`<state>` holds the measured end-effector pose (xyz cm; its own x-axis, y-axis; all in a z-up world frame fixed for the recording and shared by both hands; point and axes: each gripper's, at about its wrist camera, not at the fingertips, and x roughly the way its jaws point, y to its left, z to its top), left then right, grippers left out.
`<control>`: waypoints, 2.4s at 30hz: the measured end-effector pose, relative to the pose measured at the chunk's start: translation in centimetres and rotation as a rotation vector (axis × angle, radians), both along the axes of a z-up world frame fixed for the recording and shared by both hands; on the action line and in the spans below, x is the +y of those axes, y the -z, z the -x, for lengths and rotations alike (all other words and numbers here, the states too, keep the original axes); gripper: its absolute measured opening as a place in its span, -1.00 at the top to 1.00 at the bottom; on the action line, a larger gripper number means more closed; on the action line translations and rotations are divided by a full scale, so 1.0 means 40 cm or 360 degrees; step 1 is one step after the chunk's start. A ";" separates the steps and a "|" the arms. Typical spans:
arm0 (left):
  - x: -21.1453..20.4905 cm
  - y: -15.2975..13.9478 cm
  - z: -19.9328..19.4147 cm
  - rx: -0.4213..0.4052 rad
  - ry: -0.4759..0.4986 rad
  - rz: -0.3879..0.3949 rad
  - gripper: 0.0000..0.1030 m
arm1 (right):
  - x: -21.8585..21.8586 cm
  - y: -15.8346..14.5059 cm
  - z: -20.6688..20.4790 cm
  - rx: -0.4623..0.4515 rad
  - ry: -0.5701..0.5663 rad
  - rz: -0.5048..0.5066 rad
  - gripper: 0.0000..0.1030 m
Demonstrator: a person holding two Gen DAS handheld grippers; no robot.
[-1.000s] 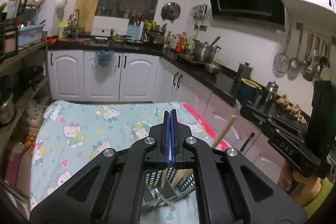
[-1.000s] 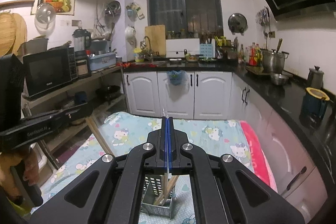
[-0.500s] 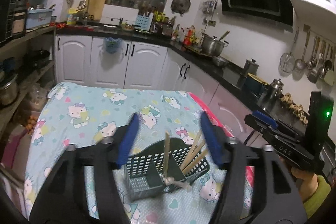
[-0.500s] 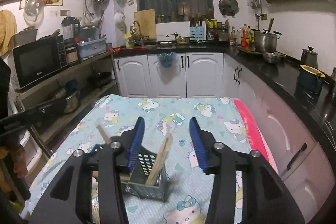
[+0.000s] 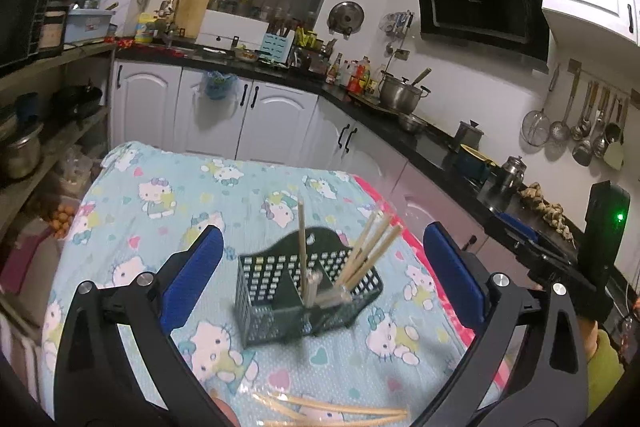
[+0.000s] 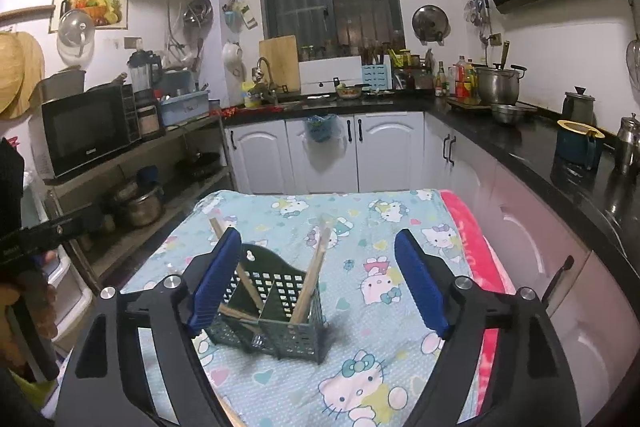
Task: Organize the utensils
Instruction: 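Withdraw both open tools from the basket back over the chopstick pile, then lower both tools onto the pile and close each on a wrapped chopstick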
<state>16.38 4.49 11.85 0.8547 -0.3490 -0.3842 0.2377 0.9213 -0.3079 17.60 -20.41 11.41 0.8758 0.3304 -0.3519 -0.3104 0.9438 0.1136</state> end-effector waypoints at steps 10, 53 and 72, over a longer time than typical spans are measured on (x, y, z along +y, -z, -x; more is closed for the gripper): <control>0.023 0.045 0.069 0.0040 -0.0020 0.0027 -0.79 | -0.010 0.018 0.083 -0.0004 -0.0025 -0.0011 -0.65; 0.054 0.313 0.176 0.0471 -0.0020 0.0065 -0.79 | 0.060 0.229 0.181 0.0314 -0.0217 0.0199 -0.74; 0.045 0.417 0.155 0.0698 0.0053 0.0175 -0.75 | 0.082 0.318 0.148 0.0507 -0.0360 0.0330 -0.74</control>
